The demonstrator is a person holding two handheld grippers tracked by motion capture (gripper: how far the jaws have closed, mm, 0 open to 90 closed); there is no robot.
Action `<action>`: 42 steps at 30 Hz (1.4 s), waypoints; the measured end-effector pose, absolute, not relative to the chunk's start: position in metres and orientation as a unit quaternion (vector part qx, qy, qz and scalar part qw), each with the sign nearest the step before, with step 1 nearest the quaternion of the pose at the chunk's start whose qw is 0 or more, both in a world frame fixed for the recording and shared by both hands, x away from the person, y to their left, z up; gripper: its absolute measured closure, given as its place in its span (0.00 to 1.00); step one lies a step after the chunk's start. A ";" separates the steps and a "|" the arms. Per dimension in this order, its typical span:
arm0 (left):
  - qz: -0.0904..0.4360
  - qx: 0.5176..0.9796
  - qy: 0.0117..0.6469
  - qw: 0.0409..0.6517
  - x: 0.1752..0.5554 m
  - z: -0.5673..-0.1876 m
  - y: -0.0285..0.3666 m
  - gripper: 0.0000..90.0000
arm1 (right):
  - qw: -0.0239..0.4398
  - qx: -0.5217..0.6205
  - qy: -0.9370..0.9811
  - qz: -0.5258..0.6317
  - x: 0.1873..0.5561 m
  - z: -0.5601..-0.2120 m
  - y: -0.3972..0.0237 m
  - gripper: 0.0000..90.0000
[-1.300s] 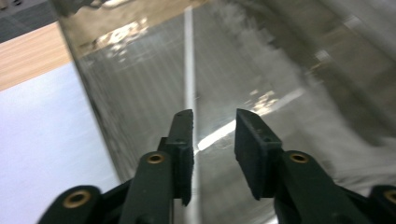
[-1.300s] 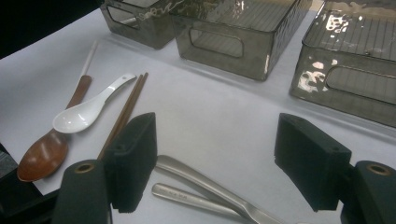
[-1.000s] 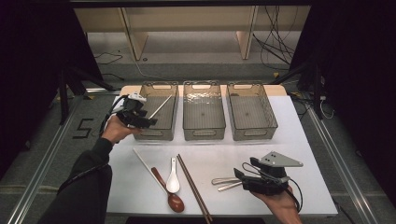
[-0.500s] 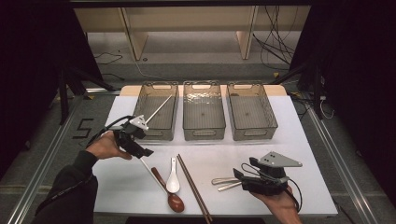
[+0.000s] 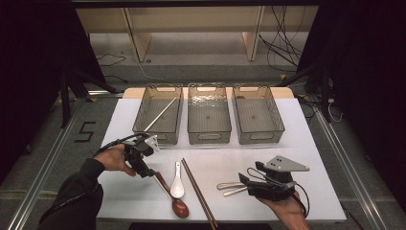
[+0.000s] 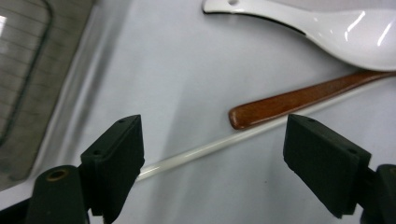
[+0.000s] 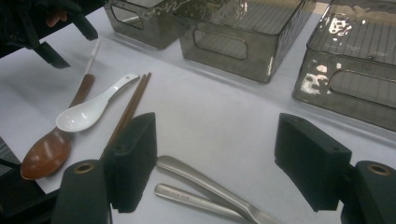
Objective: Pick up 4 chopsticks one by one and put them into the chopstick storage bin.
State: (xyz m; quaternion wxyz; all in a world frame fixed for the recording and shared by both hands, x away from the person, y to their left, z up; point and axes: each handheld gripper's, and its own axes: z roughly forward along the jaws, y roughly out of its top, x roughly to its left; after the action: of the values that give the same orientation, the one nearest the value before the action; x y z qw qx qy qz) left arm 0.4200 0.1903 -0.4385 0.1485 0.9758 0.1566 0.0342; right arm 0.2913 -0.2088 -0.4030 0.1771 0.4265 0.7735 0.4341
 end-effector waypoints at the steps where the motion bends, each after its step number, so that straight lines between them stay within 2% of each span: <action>1: 0.036 0.978 0.152 0.141 0.420 -0.440 0.190 0.23 | 0.177 0.427 0.774 0.434 0.291 -0.403 -0.209 0.34; 6: 0.029 0.983 0.136 0.122 0.421 -0.447 0.190 0.24 | 0.176 0.425 0.774 0.434 0.291 -0.403 -0.208 0.34; 29: 0.001 0.989 0.106 0.103 0.421 -0.466 0.186 0.33 | 0.173 0.423 0.777 0.432 0.291 -0.403 -0.207 0.34; 42: 0.007 0.996 0.079 0.050 0.411 -0.462 0.186 0.51 | 0.174 0.425 0.775 0.434 0.291 -0.403 -0.209 0.34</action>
State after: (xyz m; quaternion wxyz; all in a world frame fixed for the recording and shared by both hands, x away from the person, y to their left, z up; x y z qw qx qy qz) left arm 0.4114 0.1855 -0.4622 0.0498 0.9956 0.0792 0.0067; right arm 0.2910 -0.2086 -0.4028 0.1737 0.4247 0.7755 0.4337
